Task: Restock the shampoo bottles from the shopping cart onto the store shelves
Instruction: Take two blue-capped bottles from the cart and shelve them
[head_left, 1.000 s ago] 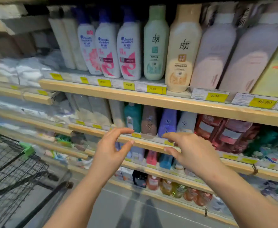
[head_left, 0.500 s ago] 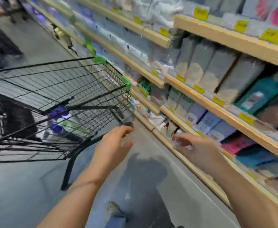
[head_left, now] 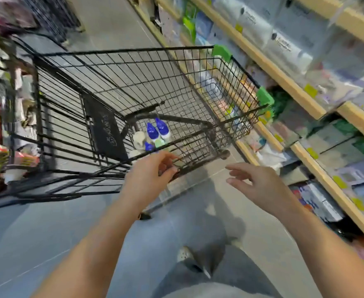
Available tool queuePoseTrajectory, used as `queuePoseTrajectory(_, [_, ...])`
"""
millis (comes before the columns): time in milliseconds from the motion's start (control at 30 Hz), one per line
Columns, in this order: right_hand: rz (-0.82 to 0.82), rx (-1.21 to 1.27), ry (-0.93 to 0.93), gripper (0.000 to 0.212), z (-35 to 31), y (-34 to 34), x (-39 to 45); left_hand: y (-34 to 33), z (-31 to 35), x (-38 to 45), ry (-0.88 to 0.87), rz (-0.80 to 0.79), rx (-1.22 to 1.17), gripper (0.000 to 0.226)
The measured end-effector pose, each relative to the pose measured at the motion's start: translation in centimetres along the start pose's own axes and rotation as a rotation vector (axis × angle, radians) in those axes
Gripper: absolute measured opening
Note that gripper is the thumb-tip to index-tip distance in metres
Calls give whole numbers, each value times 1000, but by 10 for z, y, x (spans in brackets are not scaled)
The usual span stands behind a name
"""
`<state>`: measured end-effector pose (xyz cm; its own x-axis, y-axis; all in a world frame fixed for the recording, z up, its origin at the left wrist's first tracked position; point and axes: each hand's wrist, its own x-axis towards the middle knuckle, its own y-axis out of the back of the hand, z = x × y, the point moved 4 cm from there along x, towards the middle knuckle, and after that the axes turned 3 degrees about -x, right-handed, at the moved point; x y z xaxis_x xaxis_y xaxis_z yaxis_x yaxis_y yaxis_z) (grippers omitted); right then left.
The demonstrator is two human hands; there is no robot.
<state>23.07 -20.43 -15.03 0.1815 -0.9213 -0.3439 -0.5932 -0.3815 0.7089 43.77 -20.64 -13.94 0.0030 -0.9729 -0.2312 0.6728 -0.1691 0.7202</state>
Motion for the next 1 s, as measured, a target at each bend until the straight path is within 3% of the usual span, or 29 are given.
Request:
queuePoseTrajectory(400, [-147, 55, 228, 33, -64, -6, 162, 52, -45, 113, 173, 67, 62, 28])
queuePoseTrajectory(567, [-367, -76, 195, 35, -58, -27, 232, 36, -69, 170, 263, -82, 165, 30])
queuePoseTrajectory(867, [-808, -473, 260, 39, -57, -102, 284, 7, -115, 226, 204, -291, 325, 36])
queuePoseTrajectory(1000, [-838, -435, 261, 37, -62, -130, 291, -2, -130, 250, 122, -405, 395, 47])
